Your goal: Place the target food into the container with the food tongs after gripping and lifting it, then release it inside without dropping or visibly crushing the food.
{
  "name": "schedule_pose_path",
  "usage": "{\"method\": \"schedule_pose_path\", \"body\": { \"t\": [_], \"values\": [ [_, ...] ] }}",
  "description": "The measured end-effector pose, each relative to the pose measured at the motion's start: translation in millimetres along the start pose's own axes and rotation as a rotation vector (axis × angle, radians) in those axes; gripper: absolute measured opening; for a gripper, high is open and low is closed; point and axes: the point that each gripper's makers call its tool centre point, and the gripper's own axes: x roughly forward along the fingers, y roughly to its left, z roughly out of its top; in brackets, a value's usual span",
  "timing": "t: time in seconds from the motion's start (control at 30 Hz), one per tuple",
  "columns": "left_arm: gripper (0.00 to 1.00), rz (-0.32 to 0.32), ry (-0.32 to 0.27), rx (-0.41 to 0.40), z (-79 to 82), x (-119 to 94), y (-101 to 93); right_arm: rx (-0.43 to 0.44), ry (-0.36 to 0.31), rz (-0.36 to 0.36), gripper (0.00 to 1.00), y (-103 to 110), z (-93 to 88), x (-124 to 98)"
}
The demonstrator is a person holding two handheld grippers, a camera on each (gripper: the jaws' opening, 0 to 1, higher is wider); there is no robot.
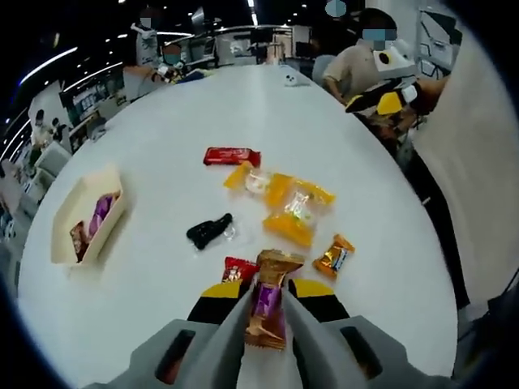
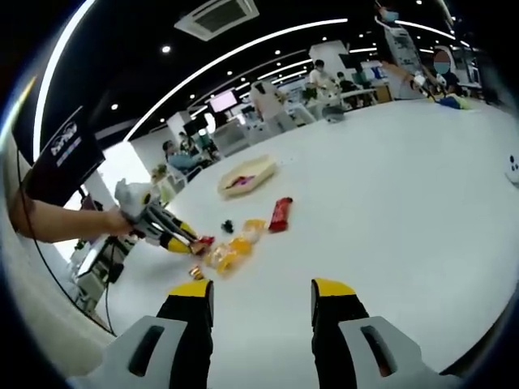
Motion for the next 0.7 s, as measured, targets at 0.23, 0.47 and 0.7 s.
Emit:
{"method": "schedule_pose_path", "body": {
  "t": [0.23, 0.47, 0.7],
  "values": [
    [0.19, 0.01, -0.061, -0.061, 15.3, -12, 1.9, 0.001, -0.006, 0.007, 0.49, -1, 3.3, 3],
    [0.19, 0.04, -0.078, -0.071, 21.6, -22, 11.2, 0.001, -0.008, 0.02, 0.49, 1, 4.7, 6],
    [0.19, 0.097, -0.111, -0.097, 29.8, -34, 26.8, 0.011, -0.017, 0.025, 0.49, 0, 5.4, 6]
  ]
}}
